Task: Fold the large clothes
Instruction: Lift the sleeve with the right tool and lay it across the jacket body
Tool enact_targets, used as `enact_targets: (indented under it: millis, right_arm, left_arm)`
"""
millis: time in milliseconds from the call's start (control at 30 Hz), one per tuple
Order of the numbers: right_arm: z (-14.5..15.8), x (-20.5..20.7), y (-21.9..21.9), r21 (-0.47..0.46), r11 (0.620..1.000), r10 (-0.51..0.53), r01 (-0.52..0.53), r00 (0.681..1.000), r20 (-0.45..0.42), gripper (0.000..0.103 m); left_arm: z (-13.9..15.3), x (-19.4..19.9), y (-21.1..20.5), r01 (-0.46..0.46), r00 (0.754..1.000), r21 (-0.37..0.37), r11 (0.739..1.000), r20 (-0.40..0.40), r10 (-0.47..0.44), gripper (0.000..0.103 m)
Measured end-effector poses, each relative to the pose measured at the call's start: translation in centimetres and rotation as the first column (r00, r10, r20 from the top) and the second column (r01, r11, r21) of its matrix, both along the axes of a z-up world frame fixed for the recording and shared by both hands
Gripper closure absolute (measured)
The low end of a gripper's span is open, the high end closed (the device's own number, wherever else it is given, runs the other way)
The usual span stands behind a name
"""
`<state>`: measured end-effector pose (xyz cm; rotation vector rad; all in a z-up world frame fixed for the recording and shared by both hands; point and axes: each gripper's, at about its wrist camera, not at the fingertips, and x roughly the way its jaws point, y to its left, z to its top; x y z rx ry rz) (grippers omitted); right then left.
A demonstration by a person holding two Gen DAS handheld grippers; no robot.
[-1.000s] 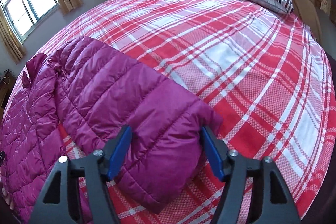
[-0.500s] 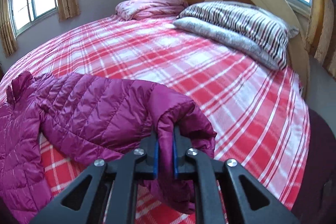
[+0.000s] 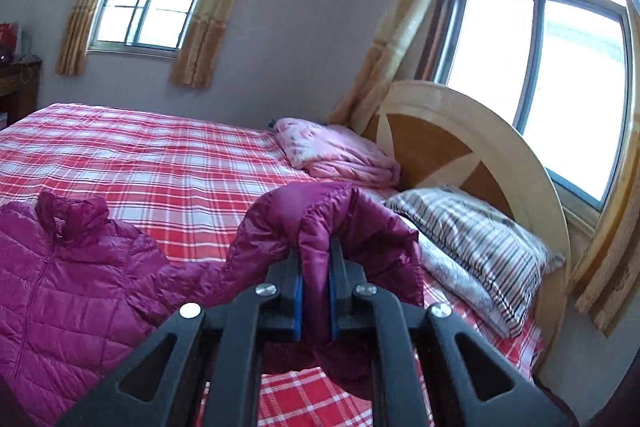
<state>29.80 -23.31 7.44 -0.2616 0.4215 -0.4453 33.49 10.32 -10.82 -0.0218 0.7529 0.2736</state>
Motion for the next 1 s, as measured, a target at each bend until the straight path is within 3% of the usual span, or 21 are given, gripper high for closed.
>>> enact_targets:
  millis: [233, 467, 700, 1000]
  right_arm:
    - [0.1, 1.7, 8.2, -0.07, 0.987, 0.145, -0.146, 0.989, -0.008, 0.092]
    - [-2.0, 3.3, 13.7, -0.113, 0.961, 0.249, -0.254, 0.967, -0.052, 0.092]
    - [-5.9, 4.9, 18.2, -0.114, 0.932, 0.33, -0.345, 0.935, -0.133, 0.092]
    - [-13.4, 6.3, 24.5, -0.075, 0.897, 0.407, -0.435, 0.881, -0.242, 0.092]
  left_arm:
    - [0.7, -0.5, 1.5, -0.012, 1.0, -0.021, 1.0, 0.016, 0.013, 0.001]
    - [0.6, -0.8, 2.7, -0.021, 1.0, -0.024, 0.999, 0.014, 0.022, 0.001]
    - [0.3, -0.9, 3.4, -0.033, 0.999, -0.025, 0.999, 0.01, 0.033, 0.001]
    - [-0.1, -0.8, 4.0, -0.043, 0.999, -0.013, 0.999, 0.0, 0.043, 0.001]
